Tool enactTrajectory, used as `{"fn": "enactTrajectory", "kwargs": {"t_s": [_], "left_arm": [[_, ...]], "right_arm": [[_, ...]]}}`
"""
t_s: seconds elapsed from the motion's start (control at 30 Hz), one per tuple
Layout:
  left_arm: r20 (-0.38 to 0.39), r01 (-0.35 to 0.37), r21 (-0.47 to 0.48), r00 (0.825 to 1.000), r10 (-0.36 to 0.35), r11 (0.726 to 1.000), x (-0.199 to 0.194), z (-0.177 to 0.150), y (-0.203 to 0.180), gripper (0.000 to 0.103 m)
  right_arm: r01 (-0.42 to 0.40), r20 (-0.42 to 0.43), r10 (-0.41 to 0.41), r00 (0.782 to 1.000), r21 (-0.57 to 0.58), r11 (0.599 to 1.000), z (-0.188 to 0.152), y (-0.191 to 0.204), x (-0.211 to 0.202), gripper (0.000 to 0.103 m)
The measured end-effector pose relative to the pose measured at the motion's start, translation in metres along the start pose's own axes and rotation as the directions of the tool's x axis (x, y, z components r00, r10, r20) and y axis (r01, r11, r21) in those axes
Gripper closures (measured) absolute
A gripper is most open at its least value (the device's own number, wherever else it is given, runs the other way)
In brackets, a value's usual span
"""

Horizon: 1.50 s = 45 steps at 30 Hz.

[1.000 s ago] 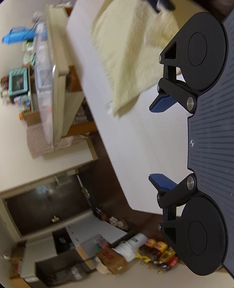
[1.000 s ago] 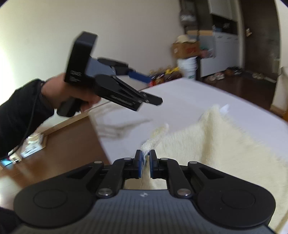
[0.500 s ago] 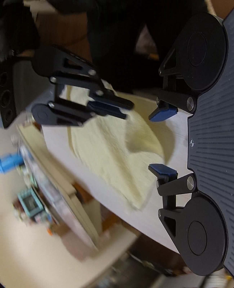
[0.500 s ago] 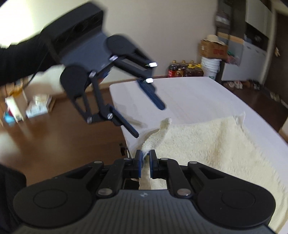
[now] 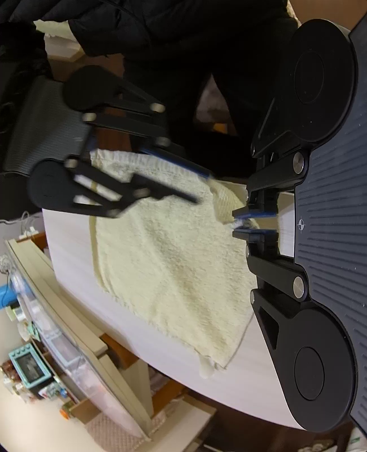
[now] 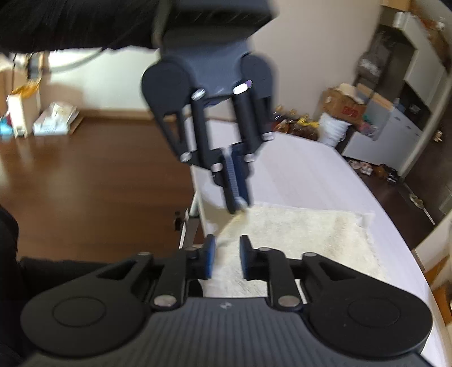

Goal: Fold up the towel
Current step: 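Lift the held towel edge with both grippers and fold it across the towel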

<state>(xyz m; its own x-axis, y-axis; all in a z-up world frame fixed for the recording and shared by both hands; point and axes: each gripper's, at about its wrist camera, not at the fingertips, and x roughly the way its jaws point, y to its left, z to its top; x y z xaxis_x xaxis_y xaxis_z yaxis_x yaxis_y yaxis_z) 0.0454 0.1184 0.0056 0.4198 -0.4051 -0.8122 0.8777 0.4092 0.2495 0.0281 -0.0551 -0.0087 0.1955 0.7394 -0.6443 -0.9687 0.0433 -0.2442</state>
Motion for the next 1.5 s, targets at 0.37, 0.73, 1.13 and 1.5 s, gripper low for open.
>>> {"fn": "enactTrajectory", "kwargs": {"t_s": [0.37,0.73,1.13,1.5], "left_arm": [[0.034,-0.033,-0.073,0.999,0.035,0.997,-0.016,-0.005,0.0,0.097],[0.01,-0.053,-0.118,0.998,0.054,0.992,-0.017,-0.001,0.001,0.097],[0.076,-0.045,-0.211,0.995,0.063,0.976,-0.043,0.0,-0.014,0.097],[0.058,-0.16,-0.325,0.98,0.189,0.932,-0.02,0.031,0.088,0.097]], "right_arm": [[0.206,-0.15,-0.223,0.963,-0.12,0.971,-0.071,0.018,-0.074,0.057],[0.265,-0.162,-0.41,0.897,-0.545,0.795,-0.1,0.061,-0.033,0.096],[0.154,-0.175,-0.176,0.969,-0.134,0.979,-0.094,0.017,-0.106,0.096],[0.047,-0.082,-0.014,0.996,0.407,0.912,-0.076,-0.147,-0.104,0.096]]}}
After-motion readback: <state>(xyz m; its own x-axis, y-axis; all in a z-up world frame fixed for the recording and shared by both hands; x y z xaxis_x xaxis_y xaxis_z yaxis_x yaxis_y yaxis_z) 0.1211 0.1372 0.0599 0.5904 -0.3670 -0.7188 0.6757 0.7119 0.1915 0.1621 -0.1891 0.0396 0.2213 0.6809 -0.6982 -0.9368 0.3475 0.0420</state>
